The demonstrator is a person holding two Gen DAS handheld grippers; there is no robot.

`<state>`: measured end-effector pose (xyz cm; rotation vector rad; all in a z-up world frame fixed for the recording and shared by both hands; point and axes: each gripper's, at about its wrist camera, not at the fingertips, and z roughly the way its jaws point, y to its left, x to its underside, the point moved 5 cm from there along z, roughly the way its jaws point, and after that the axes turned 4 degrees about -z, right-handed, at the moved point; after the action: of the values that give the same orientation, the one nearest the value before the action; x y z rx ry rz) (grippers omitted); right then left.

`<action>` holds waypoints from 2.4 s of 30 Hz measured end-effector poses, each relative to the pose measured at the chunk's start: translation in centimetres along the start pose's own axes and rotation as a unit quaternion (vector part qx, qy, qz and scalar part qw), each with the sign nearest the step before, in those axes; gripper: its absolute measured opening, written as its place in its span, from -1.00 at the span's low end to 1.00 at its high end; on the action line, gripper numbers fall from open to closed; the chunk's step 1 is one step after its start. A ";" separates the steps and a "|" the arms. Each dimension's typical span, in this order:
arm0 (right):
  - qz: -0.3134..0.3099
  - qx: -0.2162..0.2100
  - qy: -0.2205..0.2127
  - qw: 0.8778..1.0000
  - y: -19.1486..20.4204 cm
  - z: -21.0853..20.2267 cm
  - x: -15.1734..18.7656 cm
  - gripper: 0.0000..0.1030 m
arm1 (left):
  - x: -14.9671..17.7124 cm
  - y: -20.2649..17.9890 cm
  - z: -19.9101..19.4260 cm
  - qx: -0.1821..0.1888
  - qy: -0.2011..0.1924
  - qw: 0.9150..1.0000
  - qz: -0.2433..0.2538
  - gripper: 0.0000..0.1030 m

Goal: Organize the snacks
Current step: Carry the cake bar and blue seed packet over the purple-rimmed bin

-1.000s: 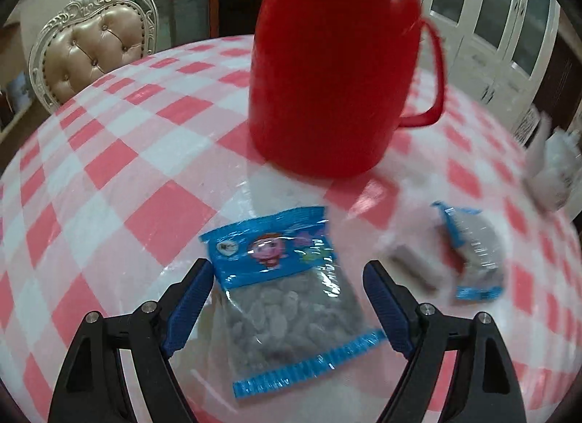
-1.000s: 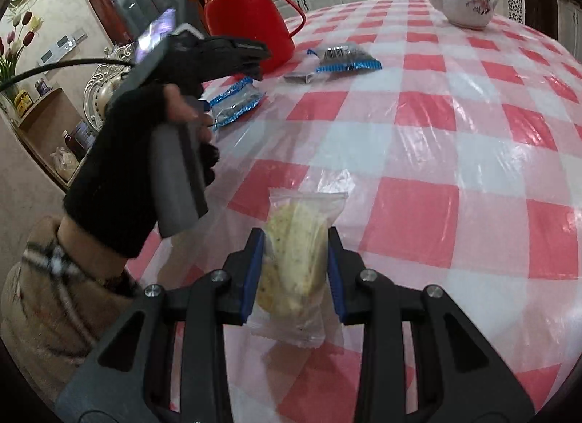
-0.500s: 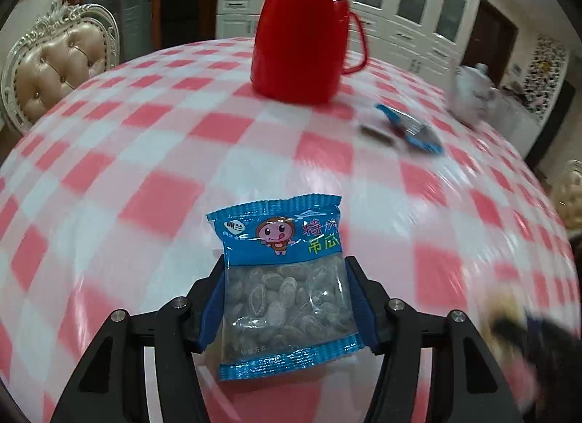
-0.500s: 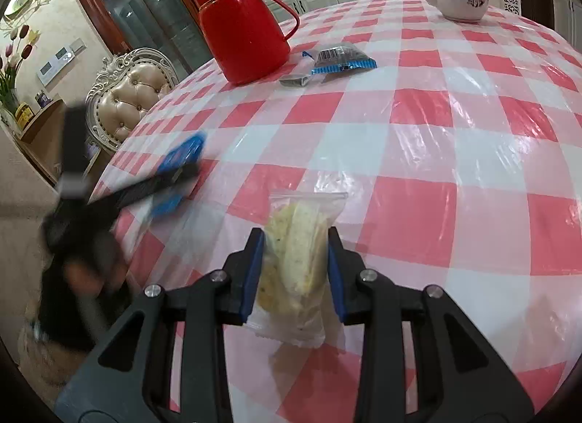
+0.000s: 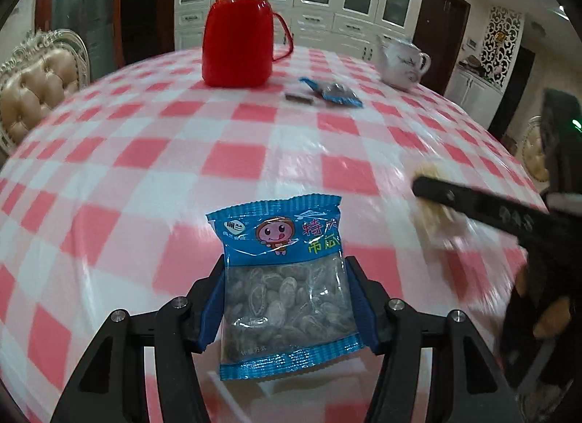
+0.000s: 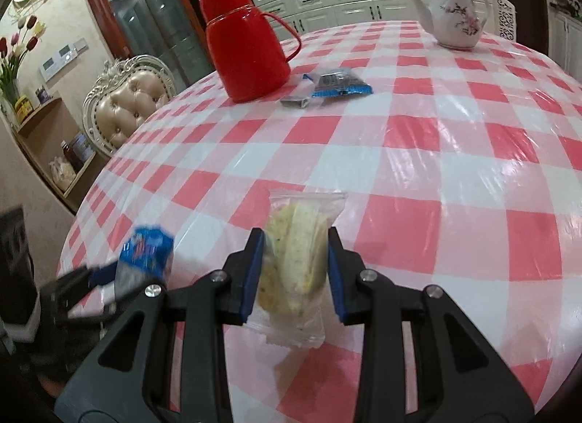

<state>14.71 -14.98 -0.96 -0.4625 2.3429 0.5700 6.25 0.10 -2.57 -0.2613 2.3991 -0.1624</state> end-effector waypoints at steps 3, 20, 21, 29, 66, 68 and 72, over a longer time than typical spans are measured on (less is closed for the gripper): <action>-0.004 0.021 0.003 1.000 0.4 -0.5 0.6 -0.27 | 0.8 0.6 -1.2 0.009 -0.005 1.000 -0.017 0.18; -0.064 -0.002 -0.010 0.998 9.7 -8.5 8.4 -0.27 | 4.0 3.6 -7.3 0.029 -0.043 0.997 -0.056 0.18; -0.075 0.000 -0.012 0.997 10.2 -9.3 9.1 -0.27 | 4.5 3.8 -7.6 0.032 -0.042 0.997 -0.058 0.18; -0.114 0.010 -0.016 0.993 11.6 -15.7 13.7 -0.27 | 7.8 1.3 -12.1 0.047 -0.059 0.997 -0.016 0.18; 0.089 0.219 0.213 0.948 -13.4 -33.8 36.8 -0.27 | 30.8 -34.5 -12.8 0.299 0.185 0.831 0.432 0.18; 0.099 0.222 0.214 0.946 -14.1 -34.1 37.5 -0.27 | 31.5 -35.5 -11.7 0.294 0.197 0.825 0.441 0.18; 0.109 0.233 0.208 0.944 -14.5 -34.6 37.5 -0.27 | 32.7 -36.8 -10.7 0.289 0.213 0.815 0.454 0.18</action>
<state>-23.40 -51.33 -7.06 -0.1057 2.8416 -0.0081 -19.47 -42.73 -8.75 1.3063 2.4721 -0.5194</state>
